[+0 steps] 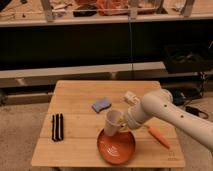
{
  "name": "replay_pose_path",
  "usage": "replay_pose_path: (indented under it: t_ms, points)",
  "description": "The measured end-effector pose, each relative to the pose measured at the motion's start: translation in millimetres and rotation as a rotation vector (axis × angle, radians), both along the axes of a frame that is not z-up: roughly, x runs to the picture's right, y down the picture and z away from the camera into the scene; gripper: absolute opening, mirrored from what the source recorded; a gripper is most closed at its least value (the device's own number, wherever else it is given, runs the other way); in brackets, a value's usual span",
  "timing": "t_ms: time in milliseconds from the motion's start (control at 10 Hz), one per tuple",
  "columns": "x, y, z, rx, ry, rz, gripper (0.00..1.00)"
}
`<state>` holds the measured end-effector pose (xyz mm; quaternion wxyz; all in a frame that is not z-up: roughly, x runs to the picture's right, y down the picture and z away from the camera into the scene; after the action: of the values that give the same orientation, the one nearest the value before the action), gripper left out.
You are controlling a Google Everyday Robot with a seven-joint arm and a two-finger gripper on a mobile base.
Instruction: Place the ceramic cup in the ceramic bowl
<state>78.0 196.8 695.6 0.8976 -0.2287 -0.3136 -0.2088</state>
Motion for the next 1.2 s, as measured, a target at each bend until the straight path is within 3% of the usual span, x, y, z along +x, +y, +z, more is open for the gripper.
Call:
replay_pose_path:
  t_ms: [1200]
  points:
    - [14.7, 23.7, 11.4, 0.004, -0.054, -0.036, 0.00]
